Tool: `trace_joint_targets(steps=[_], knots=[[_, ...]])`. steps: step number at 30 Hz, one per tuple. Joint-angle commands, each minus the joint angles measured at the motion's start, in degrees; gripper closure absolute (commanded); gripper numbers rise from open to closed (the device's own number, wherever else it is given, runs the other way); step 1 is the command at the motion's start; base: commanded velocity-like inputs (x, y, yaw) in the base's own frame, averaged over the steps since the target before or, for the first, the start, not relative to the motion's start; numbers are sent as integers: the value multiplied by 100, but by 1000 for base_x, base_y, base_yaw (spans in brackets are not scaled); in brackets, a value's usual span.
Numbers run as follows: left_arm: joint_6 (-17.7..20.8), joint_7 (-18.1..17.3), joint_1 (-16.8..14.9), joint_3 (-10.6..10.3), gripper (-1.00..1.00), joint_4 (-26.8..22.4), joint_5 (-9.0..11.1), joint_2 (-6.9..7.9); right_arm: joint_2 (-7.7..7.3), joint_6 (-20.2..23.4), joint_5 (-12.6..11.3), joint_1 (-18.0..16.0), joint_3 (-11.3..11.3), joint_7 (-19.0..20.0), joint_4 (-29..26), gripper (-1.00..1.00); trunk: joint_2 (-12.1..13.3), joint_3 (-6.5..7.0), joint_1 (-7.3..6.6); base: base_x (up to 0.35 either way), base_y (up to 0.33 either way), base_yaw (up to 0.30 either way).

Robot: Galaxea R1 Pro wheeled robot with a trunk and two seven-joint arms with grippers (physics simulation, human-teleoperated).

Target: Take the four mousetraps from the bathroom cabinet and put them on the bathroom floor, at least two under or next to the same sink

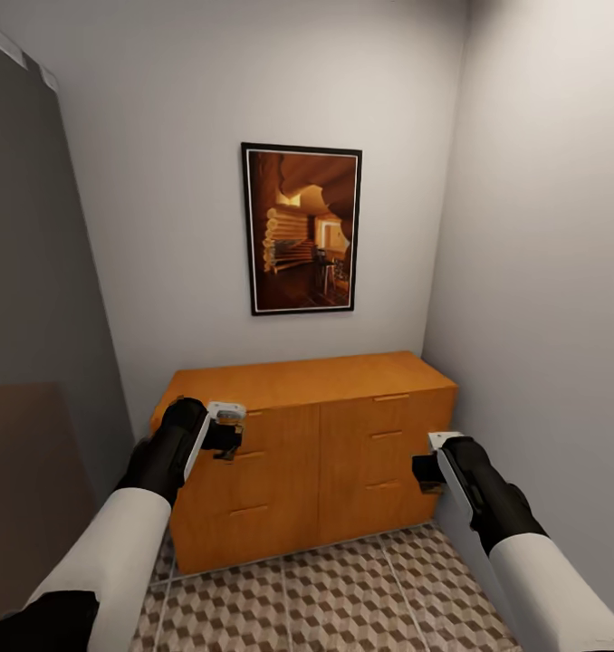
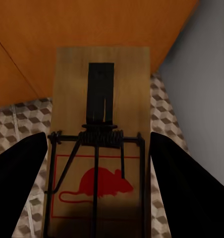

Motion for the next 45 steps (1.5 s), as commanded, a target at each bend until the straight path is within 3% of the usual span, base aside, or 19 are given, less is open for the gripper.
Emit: trace_joint_targets(steps=[1,10,13,18,19,21,25,30,36,39,40,45], knots=[[17,-49,33,25,100,-9,-64,-8,-4,-20,-30,20,20,-36,-1,100,-6,-8,-3,-329,-98,0],[-13,115,545,31,100,39,-60,-10,0,-208,-60,304,20,-45,32,100,-6,-8,-3,-330,-98,0],[-419,381,861,103,100,260,-16,1,31,-305,-55,560,20,-51,68,100,-6,-8,-3,-330,-98,0],[-1324,642,1004,792,100,1200,109,18,182,-632,-27,702,20,-58,500,100,-6,-8,-3,-330,-98,0],[-1638,728,1018,1043,100,1553,123,25,205,-815,-20,715,20,-59,716,100,-6,-8,-3,-330,-98,0],[-2181,896,1030,1351,100,2065,129,31,232,-1161,-11,727,20,-60,1105,100,-6,-8,-3,-330,-98,0],[-3184,1350,1039,1635,100,2999,155,56,283,-1922,9,738,20,-55,2041,100,-6,-8,-3,-331,-98,0],[-3781,1651,1042,1722,100,3878,157,87,308,-2722,27,741,26,-51,2985,100,-6,-8,-3,-330,-98,0],[-4174,1721,1042,1747,100,4323,181,205,359,-3144,47,743,28,-60,3634,100,-6,-8,-3,-331,-98,0],[-4598,1735,1043,1756,100,4692,192,302,396,-3458,193,747,28,-61,3986,100,-6,-8,-3,-331,-98,0],[-4799,1741,1043,1759,100,4847,229,337,420,-3606,374,746,26,-58,4159,100,-6,-8,-3,-331,-98,0],[-4901,1744,1121,1755,100,4911,259,349,551,-3660,479,745,24,-75,4299,100,-6,-8,-3,-304,-86,0]])
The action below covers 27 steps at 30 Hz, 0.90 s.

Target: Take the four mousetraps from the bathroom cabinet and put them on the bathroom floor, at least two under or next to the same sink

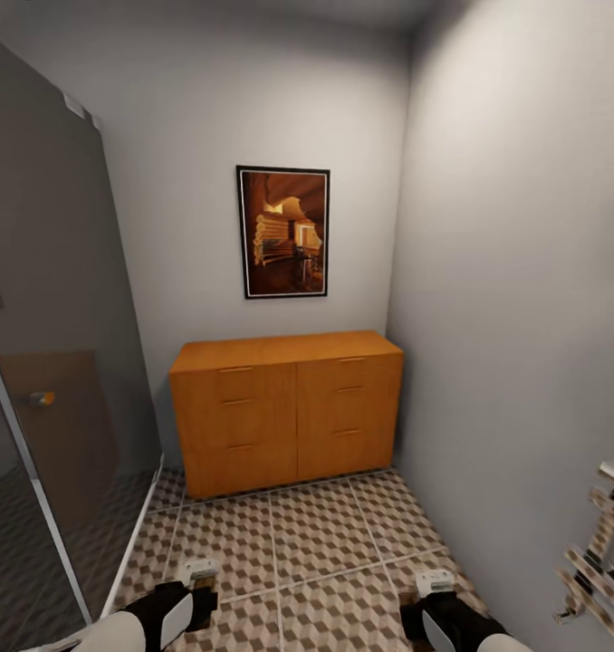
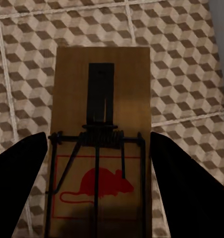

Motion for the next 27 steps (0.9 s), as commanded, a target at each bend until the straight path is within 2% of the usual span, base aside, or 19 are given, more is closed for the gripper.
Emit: trace_joint_targets(steps=[1,6,12,15,20,27], knots=[[16,22,65,47,100,-6,-65,-3,49,36,35,0,18,-31,54,100,-5,-7,-3,-186,-40,0],[-116,19,270,46,100,3,-58,-15,132,18,70,-4,23,-66,375,100,-5,-7,-3,-89,-19,0],[-222,21,464,52,100,16,-29,-22,143,5,80,0,24,-65,514,100,-5,-7,-3,-16,-4,0],[-238,17,551,54,100,21,103,-18,140,-3,79,-3,24,-66,580,100,-5,-7,-3,-54,-1,0],[-246,15,598,55,100,49,259,-9,140,-10,80,-4,24,-75,644,100,-5,-7,-3,-237,0,0],[-249,15,724,55,100,73,309,-3,159,-9,71,1,25,-61,719,100,-5,-7,-3,-329,0,0]])
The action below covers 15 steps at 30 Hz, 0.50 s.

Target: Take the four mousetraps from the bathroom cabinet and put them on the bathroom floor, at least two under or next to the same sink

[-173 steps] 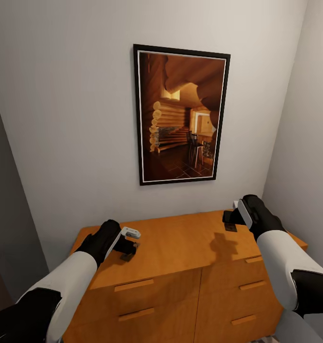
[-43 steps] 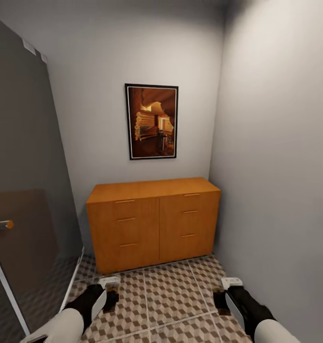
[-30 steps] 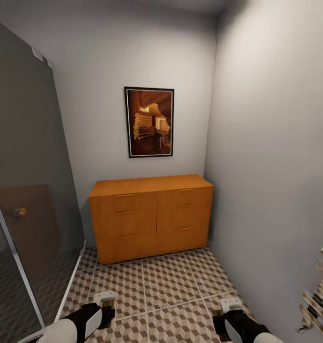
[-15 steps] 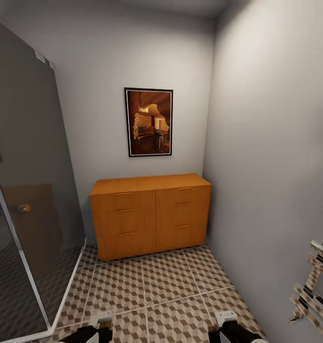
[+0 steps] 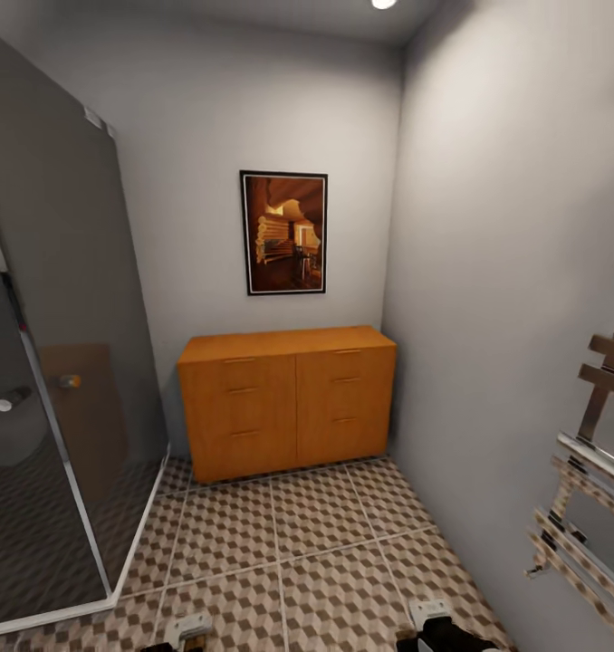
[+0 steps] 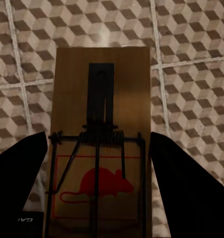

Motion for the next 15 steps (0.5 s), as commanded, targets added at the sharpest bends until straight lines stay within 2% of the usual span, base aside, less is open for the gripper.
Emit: trace_joint_targets(steps=[1,7,11,15], knots=[[26,27,11,47,100,-3,-66,-1,2,41,28,-3,18,-13,4,100,-5,-7,-3,-341,0,0],[22,27,226,50,100,-5,-19,55,5,42,28,-2,17,-4,77,100,-5,-7,-3,-344,0,0],[17,27,342,48,100,-4,231,120,3,42,28,-1,17,20,88,100,-5,-7,-3,-294,0,70],[10,21,401,48,100,-4,418,140,1,40,28,-2,22,36,90,100,-5,-7,-3,-107,0,210]])
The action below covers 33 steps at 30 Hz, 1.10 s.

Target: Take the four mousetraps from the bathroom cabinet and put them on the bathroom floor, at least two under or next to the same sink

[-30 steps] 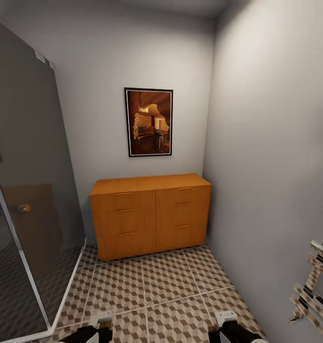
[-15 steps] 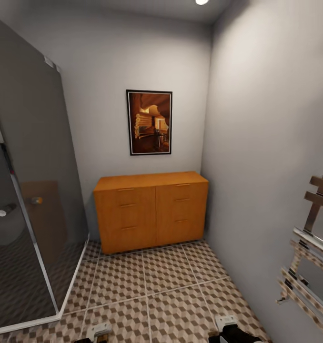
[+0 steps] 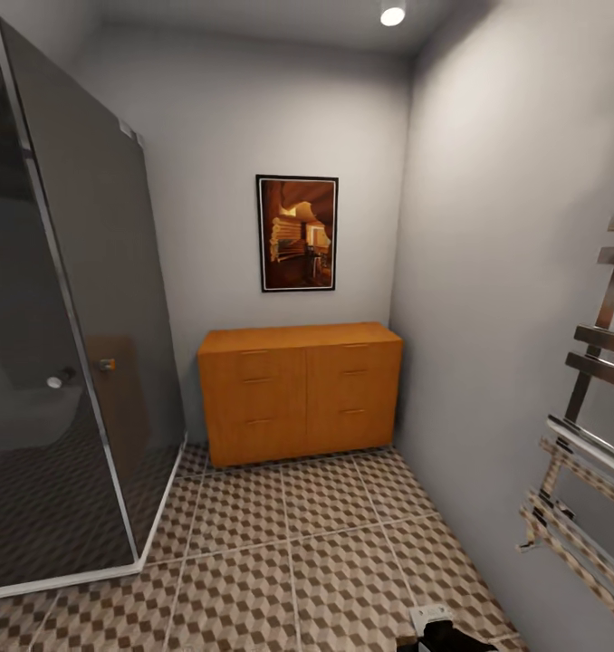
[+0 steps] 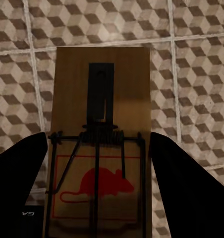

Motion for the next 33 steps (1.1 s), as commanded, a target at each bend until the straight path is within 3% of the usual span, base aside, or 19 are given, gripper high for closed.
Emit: trace_joint_targets(steps=[1,8,18,21,25,28,33], knots=[[13,23,24,32,100,-6,7,11,-1,36,28,-5,14,-14,-7,100,-5,-7,0,-22,0,262],[-419,28,110,32,100,1,51,55,1,30,36,-3,16,-21,-6,100,-5,-7,0,-5,0,272],[-419,33,203,35,100,8,67,75,5,30,74,-4,20,-18,12,100,-5,-7,0,0,0,275],[-408,34,209,38,100,5,204,103,10,30,309,-2,15,-21,17,100,-5,-7,0,0,0,209],[-410,28,212,34,100,-6,572,117,60,31,558,-2,13,-16,21,100,-5,-7,0,0,0,74],[-425,23,212,28,100,-23,811,122,113,30,623,-4,12,-15,26,100,-5,-7,0,0,0,50],[-467,15,212,24,100,-34,1006,132,139,30,664,-3,5,-20,28,100,-5,-7,0,0,0,188]])
